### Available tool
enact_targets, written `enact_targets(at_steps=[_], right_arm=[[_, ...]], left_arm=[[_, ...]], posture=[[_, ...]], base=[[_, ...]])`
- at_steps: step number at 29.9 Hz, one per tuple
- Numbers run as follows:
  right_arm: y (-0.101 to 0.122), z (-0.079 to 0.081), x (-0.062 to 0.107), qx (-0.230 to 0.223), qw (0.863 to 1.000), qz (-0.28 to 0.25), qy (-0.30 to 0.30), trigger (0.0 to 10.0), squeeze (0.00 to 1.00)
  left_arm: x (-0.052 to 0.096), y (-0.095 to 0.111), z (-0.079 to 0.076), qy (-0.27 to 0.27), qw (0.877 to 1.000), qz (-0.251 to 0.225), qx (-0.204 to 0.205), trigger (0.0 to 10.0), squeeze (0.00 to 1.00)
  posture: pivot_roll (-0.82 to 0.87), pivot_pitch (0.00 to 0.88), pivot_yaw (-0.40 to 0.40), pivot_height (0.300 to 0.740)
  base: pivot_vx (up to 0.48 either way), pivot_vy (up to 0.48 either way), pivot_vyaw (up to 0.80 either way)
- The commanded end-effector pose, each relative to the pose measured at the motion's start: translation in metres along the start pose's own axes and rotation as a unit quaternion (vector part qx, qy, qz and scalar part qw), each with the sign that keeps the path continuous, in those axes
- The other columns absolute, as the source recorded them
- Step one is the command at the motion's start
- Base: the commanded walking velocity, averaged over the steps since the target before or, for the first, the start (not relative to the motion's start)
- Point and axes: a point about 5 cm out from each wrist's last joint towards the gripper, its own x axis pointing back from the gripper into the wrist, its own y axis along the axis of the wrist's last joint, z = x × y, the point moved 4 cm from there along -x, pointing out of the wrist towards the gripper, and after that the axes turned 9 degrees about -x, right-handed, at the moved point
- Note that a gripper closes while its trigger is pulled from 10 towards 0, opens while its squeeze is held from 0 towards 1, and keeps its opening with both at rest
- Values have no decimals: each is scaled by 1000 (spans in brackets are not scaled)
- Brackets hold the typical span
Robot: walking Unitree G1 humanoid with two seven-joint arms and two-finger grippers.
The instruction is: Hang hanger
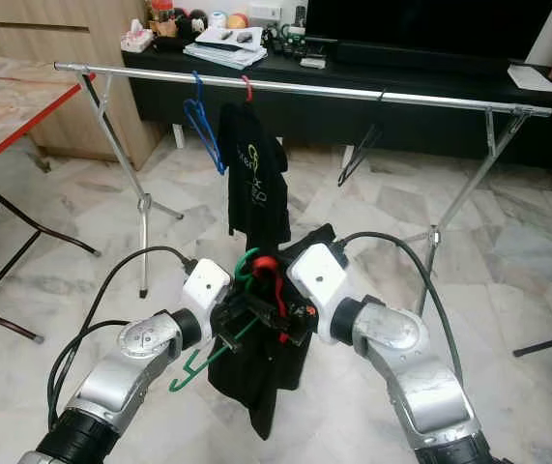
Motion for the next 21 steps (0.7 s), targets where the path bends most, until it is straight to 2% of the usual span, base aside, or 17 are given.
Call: enact_targets(at_steps=[1,8,11,12,15,16,17,19,21], right_arm=[[-4,-7,0,4,1000,11,-19,10000,1000],[-2,-3,1,7,1000,6,-2,10000,1000],[5,-1,4,5,1000,-12,8,10000,1000],[10,-3,6,0,1000,-25,4,10000,1000],[23,-25,16,-3,998,-47,-43,10000,1000],[23,-34,21,5,997,-42,-64,10000,1000],[23,-34,21,5,997,-42,-64,10000,1000],[21,-49,30,16,995,-30,-91,10000,1000],[21,-53,35,16,995,-30,-91,10000,1000]], left_arm=[[-3,9,0,-3,1000,-16,-10,10000,0],[-3,9,-1,-3,1000,-16,-10,10000,0],[-3,9,-1,-4,1000,-16,-10,10000,0],[-3,9,-1,-4,1000,-16,-10,10000,0],[0,4,0,-11,1000,-8,-15,10000,0],[2,2,1,-15,1000,-4,-19,10000,0],[2,2,1,-15,1000,-4,-19,10000,0],[7,-4,1,-31,999,8,-35,10000,0],[10,-9,1,-42,998,17,-44,10000,0]], posture=[[-89,126,-42,740],[-90,126,-42,740],[-90,127,-42,740],[-92,127,-43,740],[-100,128,-42,740],[-101,127,-42,740],[-101,127,-42,740],[-98,127,-42,740],[-97,127,-42,740]], base=[[0,0,0],[0,0,0],[0,0,0],[0,0,0],[0,0,0],[0,0,0],[0,0,0],[0,0,0],[0,0,0]])
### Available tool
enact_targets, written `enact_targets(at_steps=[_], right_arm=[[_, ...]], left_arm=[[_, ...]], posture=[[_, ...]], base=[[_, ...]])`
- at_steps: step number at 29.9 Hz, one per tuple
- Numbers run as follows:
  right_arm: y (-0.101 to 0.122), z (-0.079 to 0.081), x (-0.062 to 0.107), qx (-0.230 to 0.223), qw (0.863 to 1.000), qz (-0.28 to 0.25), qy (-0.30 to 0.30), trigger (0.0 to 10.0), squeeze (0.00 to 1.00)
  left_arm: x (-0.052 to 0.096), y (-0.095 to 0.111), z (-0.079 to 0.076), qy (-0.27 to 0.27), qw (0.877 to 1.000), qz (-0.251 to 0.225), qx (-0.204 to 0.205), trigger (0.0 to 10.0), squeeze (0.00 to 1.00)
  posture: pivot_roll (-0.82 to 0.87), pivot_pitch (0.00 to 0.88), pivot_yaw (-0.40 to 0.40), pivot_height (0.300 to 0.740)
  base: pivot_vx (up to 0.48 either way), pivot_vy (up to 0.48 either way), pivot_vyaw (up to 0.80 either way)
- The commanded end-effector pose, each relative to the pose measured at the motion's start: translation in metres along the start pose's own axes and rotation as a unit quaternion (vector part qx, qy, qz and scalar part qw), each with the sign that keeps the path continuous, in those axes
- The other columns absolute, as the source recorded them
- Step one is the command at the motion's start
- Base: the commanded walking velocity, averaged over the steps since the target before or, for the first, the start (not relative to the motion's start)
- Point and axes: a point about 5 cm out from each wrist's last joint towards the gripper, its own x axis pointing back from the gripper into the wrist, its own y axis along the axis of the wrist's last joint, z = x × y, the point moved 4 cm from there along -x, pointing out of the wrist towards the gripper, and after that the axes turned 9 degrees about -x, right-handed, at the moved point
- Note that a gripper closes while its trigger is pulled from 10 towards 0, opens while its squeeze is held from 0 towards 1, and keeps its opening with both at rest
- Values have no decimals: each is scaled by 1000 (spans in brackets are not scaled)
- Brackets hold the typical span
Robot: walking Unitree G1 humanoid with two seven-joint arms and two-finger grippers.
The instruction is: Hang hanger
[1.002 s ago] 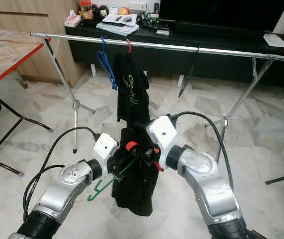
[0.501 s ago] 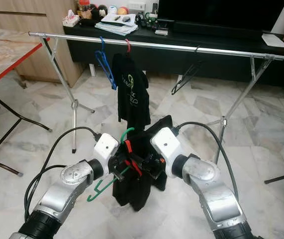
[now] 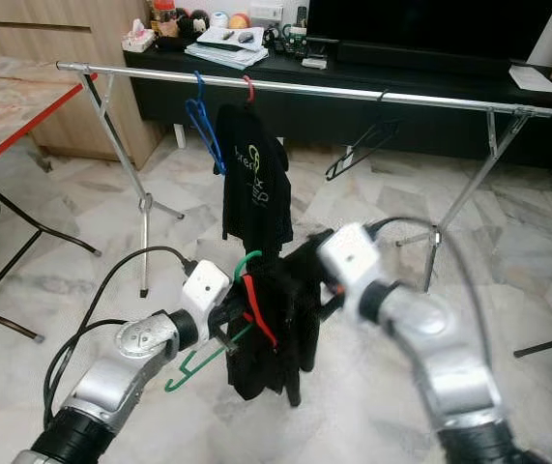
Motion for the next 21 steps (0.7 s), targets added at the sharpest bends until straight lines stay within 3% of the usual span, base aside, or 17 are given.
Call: enact_targets(at_steps=[1,2,6,9,11,21], right_arm=[[-3,-5,4,0,1000,3,1,10000,608],[-4,-7,5,6,1000,9,4,10000,0],[-16,-9,10,29,998,44,32,10000,0],[-27,-2,14,41,993,70,87,10000,0],[-43,7,20,69,980,109,152,10000,0],[-61,20,30,60,945,155,281,10000,0]], left_arm=[[2,-1,-4,-18,1000,-3,-19,10000,0],[4,-3,-4,-25,999,0,-24,10000,0],[12,-6,-10,-69,996,-4,-56,10000,0],[16,-5,-14,-102,991,-13,-85,10000,0],[17,-5,-18,-131,985,-13,-109,10000,0],[23,-2,-33,-218,967,-14,-131,10000,0]], posture=[[-97,126,-42,740],[-98,126,-42,740],[-99,127,-42,740],[-106,127,-43,740],[-106,127,-42,740],[-105,146,-41,740]], base=[[0,0,0],[0,0,0],[0,0,0],[0,0,0],[0,0,0],[0,0,0]])
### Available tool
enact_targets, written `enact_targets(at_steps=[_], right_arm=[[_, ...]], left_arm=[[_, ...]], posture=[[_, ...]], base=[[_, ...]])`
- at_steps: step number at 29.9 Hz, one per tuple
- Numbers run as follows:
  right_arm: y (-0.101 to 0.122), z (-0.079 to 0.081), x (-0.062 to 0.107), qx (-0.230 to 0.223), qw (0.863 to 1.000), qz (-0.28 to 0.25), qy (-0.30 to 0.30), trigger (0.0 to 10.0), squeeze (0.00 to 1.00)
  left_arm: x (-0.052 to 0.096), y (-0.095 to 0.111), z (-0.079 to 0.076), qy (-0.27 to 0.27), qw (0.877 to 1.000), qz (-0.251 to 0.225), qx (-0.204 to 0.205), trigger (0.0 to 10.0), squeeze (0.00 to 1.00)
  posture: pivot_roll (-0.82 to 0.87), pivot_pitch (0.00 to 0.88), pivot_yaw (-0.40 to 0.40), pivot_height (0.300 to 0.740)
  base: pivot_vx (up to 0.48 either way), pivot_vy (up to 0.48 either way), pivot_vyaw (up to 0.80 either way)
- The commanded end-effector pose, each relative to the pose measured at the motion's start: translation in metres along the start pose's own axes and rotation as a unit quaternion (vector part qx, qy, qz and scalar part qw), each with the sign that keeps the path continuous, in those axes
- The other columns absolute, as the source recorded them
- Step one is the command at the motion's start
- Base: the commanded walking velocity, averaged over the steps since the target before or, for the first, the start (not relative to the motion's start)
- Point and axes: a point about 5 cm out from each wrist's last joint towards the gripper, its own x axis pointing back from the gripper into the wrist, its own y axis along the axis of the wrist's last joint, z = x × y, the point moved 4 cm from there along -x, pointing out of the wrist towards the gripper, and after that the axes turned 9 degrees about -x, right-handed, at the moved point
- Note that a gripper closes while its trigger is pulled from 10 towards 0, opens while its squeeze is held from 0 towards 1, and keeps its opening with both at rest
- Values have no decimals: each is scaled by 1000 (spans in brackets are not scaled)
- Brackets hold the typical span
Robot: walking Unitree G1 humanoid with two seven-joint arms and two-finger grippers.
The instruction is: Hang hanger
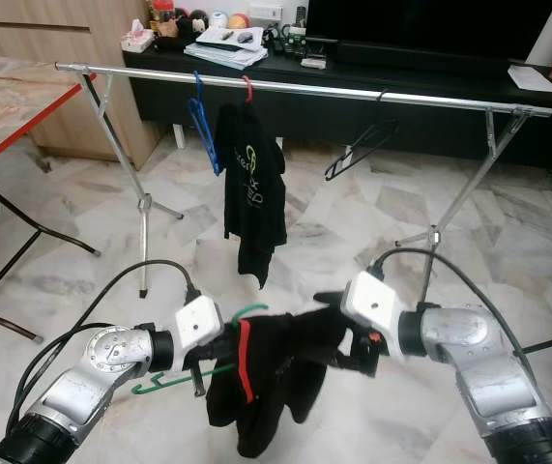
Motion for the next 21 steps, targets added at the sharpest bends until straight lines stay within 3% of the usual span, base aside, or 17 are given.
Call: enact_targets(at_steps=[1,11,16,21], right_arm=[[2,2,2,12,999,4,29,10000,0],[-8,11,0,40,991,53,117,10000,0],[-20,2,-8,55,991,84,90,10000,0],[-18,-10,-18,61,995,68,42,10000,0]], left_arm=[[-1,13,0,-24,999,-17,-30,10000,0],[2,13,0,-57,997,-11,-47,10000,0],[-1,16,0,-60,997,-13,-50,10000,0],[-3,19,-1,-64,996,-18,-51,10000,0]], posture=[[-105,146,-41,740],[-101,157,-34,740],[-98,156,-30,740],[-92,154,-26,740]], base=[[0,0,0],[0,0,0],[0,0,0],[0,0,0]])
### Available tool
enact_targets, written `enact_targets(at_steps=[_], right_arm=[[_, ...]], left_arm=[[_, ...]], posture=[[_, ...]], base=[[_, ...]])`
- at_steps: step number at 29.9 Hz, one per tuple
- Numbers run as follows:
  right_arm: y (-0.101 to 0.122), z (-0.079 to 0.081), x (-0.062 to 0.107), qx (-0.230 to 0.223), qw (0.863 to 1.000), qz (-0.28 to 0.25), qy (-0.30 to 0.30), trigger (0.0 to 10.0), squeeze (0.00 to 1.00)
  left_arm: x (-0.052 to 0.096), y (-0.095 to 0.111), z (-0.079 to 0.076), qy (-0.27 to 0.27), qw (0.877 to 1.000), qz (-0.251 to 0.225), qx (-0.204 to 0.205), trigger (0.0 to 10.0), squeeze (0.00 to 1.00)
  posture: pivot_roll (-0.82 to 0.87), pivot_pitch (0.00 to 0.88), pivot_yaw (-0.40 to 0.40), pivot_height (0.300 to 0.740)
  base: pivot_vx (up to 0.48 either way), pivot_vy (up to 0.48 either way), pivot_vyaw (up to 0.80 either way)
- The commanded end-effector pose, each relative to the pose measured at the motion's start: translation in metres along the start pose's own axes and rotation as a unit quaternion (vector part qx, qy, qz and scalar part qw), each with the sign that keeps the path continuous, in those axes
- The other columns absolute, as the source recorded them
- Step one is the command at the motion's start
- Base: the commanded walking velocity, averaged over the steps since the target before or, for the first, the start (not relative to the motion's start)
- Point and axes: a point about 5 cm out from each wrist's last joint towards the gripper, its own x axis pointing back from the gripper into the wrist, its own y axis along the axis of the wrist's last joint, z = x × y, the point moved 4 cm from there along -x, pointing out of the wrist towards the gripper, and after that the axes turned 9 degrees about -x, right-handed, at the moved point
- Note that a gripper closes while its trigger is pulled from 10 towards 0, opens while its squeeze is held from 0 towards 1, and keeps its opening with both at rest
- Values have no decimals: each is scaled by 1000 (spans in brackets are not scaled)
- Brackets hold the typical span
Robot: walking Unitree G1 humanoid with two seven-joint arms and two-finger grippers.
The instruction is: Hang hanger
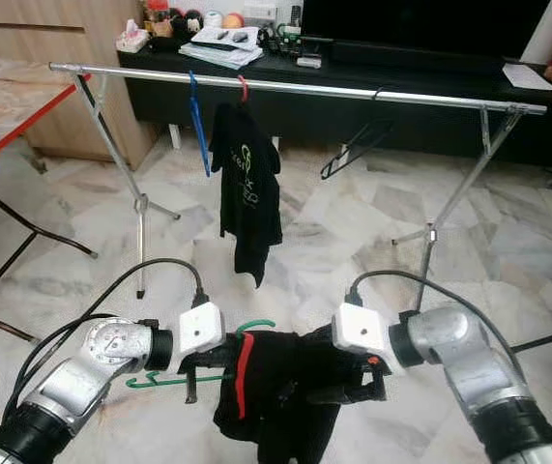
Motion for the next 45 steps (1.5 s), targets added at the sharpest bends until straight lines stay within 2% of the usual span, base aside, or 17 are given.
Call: enact_targets(at_steps=[1,7,15,22,25,37,38,39,40,45], right_arm=[[2,-7,-2,3,1000,-4,-23,10000,0],[14,-5,2,9,999,-37,-4,10000,0],[11,-1,6,14,999,-30,15,10000,0],[0,-10,-11,21,1000,5,-17,10000,0],[2,-12,-20,20,1000,-6,-22,10000,0],[1,-15,-26,12,1000,-13,-22,10000,0],[1,-15,-26,10,1000,-15,-19,7216,0],[1,-15,-26,7,1000,-16,-18,3922,0],[1,-15,-27,5,1000,-17,-15,0,0],[0,-12,-27,2,1000,-18,-4,0,0]], left_arm=[[-4,14,2,-12,999,-21,-26,10000,0],[-5,15,1,-14,999,-21,-25,10000,0],[-7,14,0,-16,999,-20,-24,10000,0],[-8,17,2,-15,999,-23,-29,10000,0],[-9,18,2,-13,999,-24,-29,10000,0],[-13,23,1,-14,999,-32,-33,10000,0],[-13,23,1,-14,999,-32,-33,10000,0],[-13,24,1,-14,999,-32,-34,10000,0],[-14,24,1,-14,999,-33,-34,10000,0],[-14,24,1,-15,999,-34,-35,10000,0]], posture=[[-92,154,-26,740],[-95,148,-27,740],[-102,138,-27,740],[-94,124,-30,740],[-89,118,-34,740],[-87,103,-43,740],[-86,99,-44,740],[-86,99,-44,740],[-87,97,-43,740],[-87,96,-43,740]], base=[[0,0,0],[0,0,0],[0,0,0],[0,0,0],[0,0,0],[0,0,0],[0,0,0],[0,0,0],[0,0,0],[0,0,0]])
